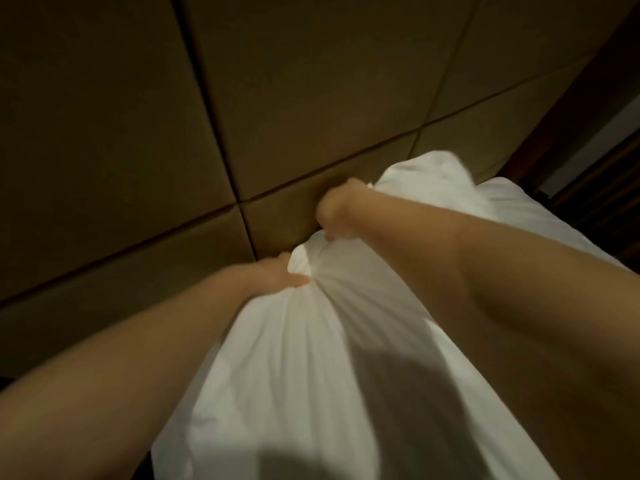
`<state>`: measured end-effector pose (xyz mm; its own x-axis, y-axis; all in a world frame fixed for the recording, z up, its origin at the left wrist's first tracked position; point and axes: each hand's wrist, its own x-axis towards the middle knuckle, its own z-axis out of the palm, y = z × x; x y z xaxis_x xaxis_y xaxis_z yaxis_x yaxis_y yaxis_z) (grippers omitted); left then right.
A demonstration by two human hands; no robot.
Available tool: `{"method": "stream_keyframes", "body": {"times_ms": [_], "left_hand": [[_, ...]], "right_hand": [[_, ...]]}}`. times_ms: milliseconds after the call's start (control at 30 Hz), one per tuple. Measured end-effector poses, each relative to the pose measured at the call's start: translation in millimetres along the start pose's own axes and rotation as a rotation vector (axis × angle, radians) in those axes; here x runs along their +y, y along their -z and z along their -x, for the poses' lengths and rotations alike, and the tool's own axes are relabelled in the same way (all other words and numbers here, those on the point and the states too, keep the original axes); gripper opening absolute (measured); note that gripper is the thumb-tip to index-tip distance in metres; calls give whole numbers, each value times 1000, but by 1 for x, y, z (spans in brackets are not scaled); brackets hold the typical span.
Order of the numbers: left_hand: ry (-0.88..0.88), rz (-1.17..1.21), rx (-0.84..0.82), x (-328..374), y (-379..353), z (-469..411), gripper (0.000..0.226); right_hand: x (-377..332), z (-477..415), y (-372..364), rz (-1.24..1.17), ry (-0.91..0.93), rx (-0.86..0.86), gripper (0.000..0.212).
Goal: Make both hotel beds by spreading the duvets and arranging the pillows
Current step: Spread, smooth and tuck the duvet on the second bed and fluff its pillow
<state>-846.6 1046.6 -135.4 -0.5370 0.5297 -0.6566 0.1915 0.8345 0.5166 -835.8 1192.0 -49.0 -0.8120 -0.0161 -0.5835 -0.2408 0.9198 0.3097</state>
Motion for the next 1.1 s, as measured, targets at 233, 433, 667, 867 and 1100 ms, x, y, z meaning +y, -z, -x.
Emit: {"method": "stream_keyframes", "body": {"times_ms": [233,433,667,867,1100], "left_hand": [[195,-251,330,10,-33,-6,55],[-2,-239,648,52,-74,47,48],[-92,-347,716,72,-103,40,52],[-20,-378,734,56,-114,-21,53],[66,-396,709,28,-139,-72,53]], "right_hand": [[9,25,-62,-15,-48,642,29],[3,95,-109,-149,-170,688,50],[37,82,-152,-243,-384,423,64],[52,-2,-192,-483,-278,287,62],[44,-61,-224,-543,-208,229,63]]}}
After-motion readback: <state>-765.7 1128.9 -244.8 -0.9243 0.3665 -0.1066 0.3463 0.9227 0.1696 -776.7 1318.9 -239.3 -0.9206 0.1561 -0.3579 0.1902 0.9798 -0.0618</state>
